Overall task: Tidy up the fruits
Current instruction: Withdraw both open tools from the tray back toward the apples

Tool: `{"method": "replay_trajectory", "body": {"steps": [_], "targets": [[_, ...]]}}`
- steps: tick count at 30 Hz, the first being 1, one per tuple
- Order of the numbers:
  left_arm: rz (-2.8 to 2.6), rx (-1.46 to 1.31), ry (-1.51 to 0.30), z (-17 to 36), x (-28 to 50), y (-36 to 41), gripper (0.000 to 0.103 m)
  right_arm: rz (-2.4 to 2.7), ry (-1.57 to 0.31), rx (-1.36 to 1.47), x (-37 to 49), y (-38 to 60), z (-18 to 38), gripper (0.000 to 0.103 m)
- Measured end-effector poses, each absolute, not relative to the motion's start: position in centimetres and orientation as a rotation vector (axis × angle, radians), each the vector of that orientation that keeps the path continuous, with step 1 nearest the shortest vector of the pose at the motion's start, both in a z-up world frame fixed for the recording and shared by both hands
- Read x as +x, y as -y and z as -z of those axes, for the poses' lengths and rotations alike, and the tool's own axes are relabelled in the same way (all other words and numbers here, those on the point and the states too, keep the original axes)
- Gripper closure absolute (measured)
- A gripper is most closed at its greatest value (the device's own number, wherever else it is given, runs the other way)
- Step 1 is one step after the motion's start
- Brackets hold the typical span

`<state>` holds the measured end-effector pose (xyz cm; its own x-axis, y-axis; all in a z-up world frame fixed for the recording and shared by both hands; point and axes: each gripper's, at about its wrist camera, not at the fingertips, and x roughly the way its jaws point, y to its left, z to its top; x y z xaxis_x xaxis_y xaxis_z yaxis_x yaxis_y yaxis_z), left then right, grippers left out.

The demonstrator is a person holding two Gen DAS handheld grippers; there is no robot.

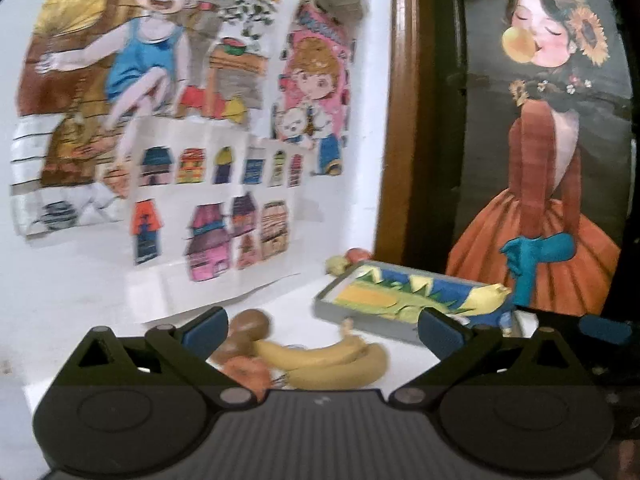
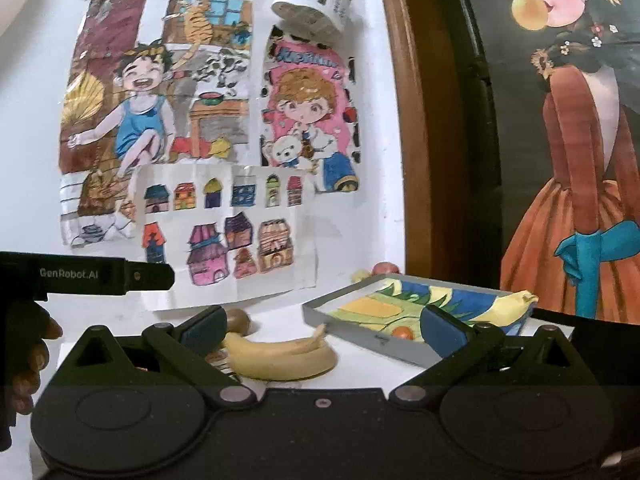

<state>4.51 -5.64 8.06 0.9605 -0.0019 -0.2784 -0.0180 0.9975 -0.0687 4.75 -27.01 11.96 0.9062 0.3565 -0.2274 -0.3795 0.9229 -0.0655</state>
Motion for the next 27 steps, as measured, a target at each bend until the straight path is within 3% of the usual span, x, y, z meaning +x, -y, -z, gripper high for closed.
{"method": "replay_trajectory", "body": {"steps": [27], "targets": [[-0.069, -0.121, -0.387, -3.3, 3.8, -8.9, 0.000, -0.464, -0.368, -0.250, 3.2, 17.8, -8.2, 0.001]]}}
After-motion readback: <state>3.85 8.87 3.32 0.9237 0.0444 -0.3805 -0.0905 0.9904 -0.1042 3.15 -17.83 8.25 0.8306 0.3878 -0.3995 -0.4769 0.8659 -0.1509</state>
